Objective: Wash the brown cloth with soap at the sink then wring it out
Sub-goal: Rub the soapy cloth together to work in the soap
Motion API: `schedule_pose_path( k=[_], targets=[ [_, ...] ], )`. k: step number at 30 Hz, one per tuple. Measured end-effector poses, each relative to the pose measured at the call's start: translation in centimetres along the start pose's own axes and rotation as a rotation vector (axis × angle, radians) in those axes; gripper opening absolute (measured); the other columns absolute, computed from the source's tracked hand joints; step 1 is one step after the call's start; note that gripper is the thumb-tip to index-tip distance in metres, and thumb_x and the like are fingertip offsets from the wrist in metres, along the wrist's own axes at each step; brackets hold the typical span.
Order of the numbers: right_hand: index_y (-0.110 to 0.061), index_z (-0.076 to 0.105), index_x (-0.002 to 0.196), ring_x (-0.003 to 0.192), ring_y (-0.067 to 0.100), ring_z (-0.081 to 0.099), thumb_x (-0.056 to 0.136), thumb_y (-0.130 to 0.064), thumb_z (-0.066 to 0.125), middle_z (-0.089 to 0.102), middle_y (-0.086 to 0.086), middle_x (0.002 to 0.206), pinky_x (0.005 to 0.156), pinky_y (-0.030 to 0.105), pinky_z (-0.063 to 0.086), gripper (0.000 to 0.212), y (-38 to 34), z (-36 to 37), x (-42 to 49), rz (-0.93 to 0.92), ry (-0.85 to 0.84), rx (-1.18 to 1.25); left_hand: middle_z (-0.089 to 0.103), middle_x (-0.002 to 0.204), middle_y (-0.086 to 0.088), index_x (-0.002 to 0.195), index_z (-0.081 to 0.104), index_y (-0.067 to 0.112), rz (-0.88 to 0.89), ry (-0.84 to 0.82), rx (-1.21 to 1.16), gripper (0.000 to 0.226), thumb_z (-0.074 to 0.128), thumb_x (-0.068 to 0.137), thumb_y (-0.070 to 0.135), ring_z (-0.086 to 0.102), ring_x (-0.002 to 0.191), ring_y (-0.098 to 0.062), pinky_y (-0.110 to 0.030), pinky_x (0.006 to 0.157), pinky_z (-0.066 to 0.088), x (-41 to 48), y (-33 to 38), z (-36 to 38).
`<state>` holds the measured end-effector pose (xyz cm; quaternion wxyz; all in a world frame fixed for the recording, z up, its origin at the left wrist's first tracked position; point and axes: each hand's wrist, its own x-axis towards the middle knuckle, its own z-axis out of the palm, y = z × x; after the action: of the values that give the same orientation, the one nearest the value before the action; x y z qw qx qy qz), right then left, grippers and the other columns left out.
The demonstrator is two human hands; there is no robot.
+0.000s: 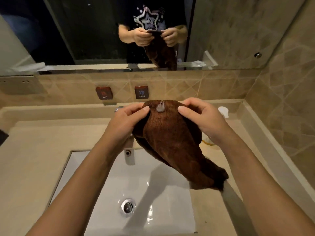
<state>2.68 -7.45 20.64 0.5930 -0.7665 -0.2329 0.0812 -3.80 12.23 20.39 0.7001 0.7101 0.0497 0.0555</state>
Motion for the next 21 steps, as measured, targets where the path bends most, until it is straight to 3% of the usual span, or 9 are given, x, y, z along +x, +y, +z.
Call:
schedule_pose_path(
  k=[4,9,13,18,21],
  targets=[
    [-0.021,0.066,0.087,0.081,0.0,0.058,0.089,-0.029,0.057,0.063,-0.011,0.082,0.074,0.017,0.044,0.013,-2.9,3.5,1.4,-0.057,-0.119,-0.155,0.07,0.075,0.006,0.08,0.07,0.015,0.071,0.077,0.033,0.017,0.057,0.091,0.013,0.066,0.076,-0.007,-0.015,0.065,0.049,-1.6,1.2,-4.5],
    [-0.023,0.059,0.079,0.074,-0.001,0.052,0.091,-0.023,0.056,0.055,-0.012,0.077,0.069,0.014,0.042,0.012,-4.8,6.7,2.3,-0.161,-0.128,-0.068,0.064,0.069,0.009,0.071,0.065,0.021,0.092,0.095,0.179,0.023,0.057,0.092,0.024,0.061,0.07,-0.006,-0.02,0.065,0.045,-3.6,1.4,-8.7],
    [-0.023,0.058,0.08,0.075,0.001,0.053,0.093,-0.025,0.05,0.055,-0.011,0.077,0.071,0.019,0.044,0.015,-4.3,9.1,2.0,-0.091,-0.223,-0.06,0.058,0.061,0.012,0.062,0.059,0.026,0.013,0.068,0.191,0.031,0.055,0.093,0.029,0.055,0.061,-0.006,-0.025,0.062,0.039,-5.0,0.6,-10.5],
    [-0.018,0.061,0.072,0.07,0.001,0.054,0.095,-0.038,0.044,0.057,-0.008,0.074,0.069,0.02,0.042,0.034,-3.3,12.1,1.6,0.069,-0.228,-0.098,0.06,0.074,0.0,0.077,0.055,0.014,-0.114,0.02,-0.065,0.018,0.058,0.086,0.029,0.058,0.072,-0.015,-0.029,0.067,0.042,-5.7,-0.9,-11.1],
    [-0.005,0.063,0.079,0.072,0.007,0.056,0.094,-0.037,0.048,0.059,-0.003,0.074,0.07,0.025,0.044,0.039,-2.9,13.7,1.5,0.118,-0.124,0.031,0.062,0.095,-0.012,0.102,0.058,0.003,-0.154,0.054,-0.259,0.038,0.059,0.081,0.034,0.06,0.091,-0.025,-0.036,0.083,0.045,-5.7,-1.8,-11.1]
  ],
)
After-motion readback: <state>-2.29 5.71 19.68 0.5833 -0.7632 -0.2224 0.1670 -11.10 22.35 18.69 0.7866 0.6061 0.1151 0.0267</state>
